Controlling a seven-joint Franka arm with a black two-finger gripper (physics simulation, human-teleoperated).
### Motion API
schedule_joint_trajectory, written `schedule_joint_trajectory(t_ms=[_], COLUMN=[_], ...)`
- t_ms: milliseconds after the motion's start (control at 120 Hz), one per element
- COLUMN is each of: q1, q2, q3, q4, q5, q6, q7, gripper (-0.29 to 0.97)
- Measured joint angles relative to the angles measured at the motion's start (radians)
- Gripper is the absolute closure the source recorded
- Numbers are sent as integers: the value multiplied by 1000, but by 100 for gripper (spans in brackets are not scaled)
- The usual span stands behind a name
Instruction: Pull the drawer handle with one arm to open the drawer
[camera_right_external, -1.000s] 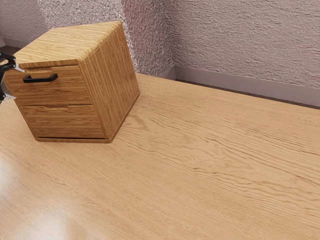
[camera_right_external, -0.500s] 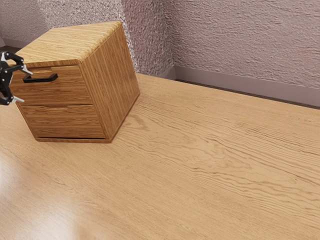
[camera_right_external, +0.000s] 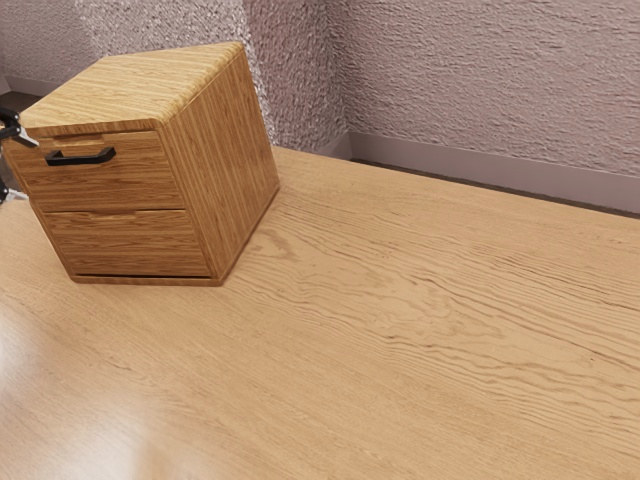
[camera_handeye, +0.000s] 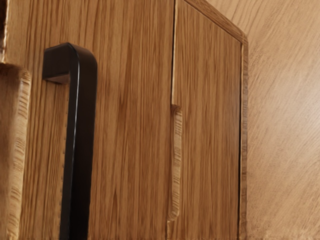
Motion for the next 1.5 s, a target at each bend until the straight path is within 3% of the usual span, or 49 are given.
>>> schedule_joint_trajectory(t_ms=[142, 375, 1500], q1=[104, 128, 145], q2=[0, 1, 0], q3=[-122, -185, -259], q4=[44, 51, 14], q5=[-1, -4, 6], q6=[36, 60, 63], q7=[-19, -44, -73], gripper=[3, 3, 1])
